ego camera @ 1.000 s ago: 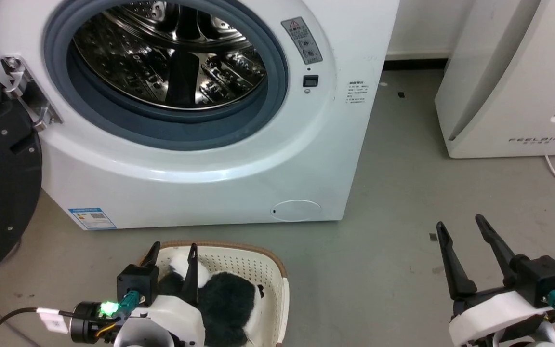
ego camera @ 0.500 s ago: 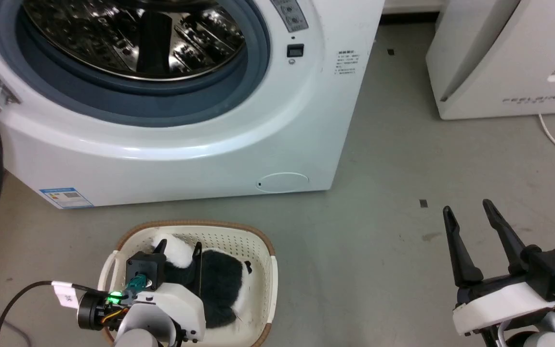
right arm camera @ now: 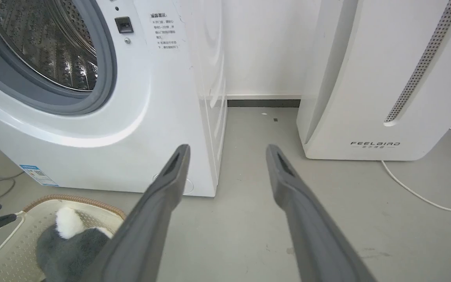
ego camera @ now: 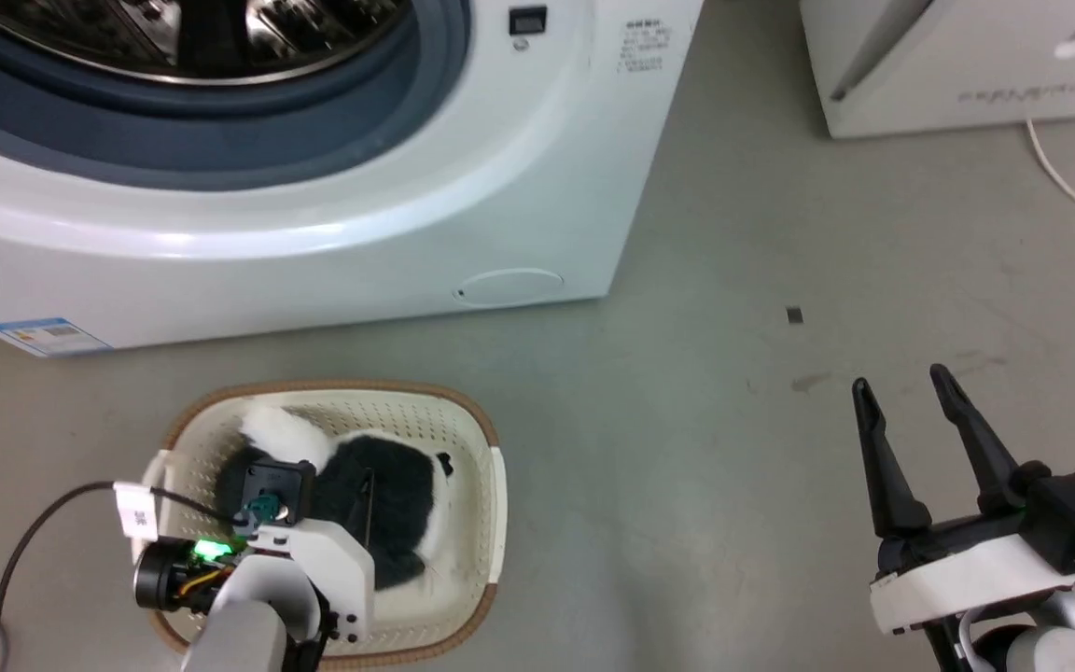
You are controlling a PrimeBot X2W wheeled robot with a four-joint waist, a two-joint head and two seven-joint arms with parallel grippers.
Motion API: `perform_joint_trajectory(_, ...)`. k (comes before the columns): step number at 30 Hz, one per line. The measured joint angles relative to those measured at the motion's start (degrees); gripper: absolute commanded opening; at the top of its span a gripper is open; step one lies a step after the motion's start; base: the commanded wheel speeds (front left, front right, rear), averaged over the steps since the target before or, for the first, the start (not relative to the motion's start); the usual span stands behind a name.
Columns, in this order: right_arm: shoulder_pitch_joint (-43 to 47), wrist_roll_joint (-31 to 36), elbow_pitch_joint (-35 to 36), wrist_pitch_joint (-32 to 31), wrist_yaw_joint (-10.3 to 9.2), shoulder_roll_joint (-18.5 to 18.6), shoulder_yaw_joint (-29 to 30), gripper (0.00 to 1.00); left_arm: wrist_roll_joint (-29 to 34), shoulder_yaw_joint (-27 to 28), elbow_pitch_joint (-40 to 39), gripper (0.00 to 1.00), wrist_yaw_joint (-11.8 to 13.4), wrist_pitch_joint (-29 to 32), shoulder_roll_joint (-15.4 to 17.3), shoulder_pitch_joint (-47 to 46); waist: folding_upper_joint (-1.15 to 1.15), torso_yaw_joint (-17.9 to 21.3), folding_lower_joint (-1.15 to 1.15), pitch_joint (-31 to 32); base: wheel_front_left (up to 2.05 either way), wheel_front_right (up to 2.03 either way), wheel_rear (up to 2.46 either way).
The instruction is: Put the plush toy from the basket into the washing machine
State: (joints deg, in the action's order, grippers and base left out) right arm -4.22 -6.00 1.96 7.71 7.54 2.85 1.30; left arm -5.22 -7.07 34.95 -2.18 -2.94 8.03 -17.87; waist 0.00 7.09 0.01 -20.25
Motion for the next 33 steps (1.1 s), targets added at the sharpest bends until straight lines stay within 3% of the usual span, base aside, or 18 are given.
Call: perform_joint_trajectory(33,-5.95,-7.37,2.13,3.81,0.0,0.0,-1.34,1.0,0.58,-9.48,21.92,1.0,-2.63,6.26,10.48,-20.14,0.0,8.14,0.0,-20.9,0.0,0.0,0.0)
